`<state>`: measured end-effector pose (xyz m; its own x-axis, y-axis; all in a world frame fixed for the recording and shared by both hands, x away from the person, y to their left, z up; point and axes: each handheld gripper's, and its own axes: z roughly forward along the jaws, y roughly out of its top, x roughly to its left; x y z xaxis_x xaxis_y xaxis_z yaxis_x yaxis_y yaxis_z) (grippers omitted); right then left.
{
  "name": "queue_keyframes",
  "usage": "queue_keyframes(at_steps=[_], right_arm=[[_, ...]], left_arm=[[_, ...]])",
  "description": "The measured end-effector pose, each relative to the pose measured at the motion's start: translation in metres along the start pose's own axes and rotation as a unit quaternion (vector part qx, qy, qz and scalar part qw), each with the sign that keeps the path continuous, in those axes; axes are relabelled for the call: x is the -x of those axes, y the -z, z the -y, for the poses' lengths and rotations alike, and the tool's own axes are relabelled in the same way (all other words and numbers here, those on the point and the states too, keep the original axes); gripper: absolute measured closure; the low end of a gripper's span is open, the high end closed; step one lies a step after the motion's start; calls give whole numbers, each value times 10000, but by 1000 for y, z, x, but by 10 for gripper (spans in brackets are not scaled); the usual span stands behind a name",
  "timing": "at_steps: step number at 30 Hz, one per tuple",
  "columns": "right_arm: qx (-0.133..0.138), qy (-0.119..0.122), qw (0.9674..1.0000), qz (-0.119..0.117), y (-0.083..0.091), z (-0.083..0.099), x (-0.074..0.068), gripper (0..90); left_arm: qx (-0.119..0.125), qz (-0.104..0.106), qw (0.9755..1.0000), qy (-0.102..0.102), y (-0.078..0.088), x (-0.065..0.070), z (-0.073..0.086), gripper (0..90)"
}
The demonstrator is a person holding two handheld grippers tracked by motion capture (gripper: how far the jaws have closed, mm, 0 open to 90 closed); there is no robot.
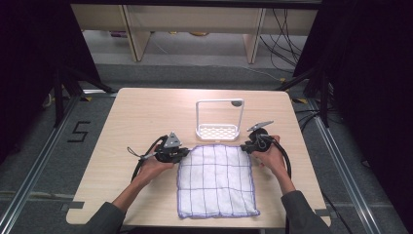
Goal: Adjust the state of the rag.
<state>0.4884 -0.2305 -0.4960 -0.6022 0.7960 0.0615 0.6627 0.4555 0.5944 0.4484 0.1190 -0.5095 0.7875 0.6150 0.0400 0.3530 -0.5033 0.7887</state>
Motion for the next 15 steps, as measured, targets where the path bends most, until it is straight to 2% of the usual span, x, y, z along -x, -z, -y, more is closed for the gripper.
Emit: queue_keyframes(at_steps=[1,2,4,7,8,9,10,11,13,14,15], right_arm=[[0,0,10000,0,0,0,0,725],[64,20,10000,-61,0,2,1,824],[73,60,9999,-108,1,2,-1,855],[55,145,9998,-110,5,1,-3,864],[77,287,9995,-109,7,0,0,864],[164,260,9995,-76,7,0,-1,865],[139,320,9993,-107,11,-2,-1,865],[136,265,9995,-101,13,-2,-2,864],[151,307,9993,-119,15,-2,-2,864],[319,268,9990,-176,18,-3,-4,864],[325,341,9988,-157,19,-3,-3,865]], left_arm=[[0,0,10000,0,0,0,0,849],[55,-30,10000,19,0,-1,0,853],[60,-39,10000,18,2,-1,0,855],[105,-22,9999,38,2,-1,0,860],[102,-33,9999,34,3,-2,0,861],[102,-33,9999,34,3,-2,0,862],[161,-12,9998,67,4,-3,0,862],[162,-22,9998,71,5,-3,0,862],[216,-33,9997,92,6,-4,0,863],[277,-25,9995,145,9,-6,-1,863],[278,-6,9995,144,10,-6,-2,864]])
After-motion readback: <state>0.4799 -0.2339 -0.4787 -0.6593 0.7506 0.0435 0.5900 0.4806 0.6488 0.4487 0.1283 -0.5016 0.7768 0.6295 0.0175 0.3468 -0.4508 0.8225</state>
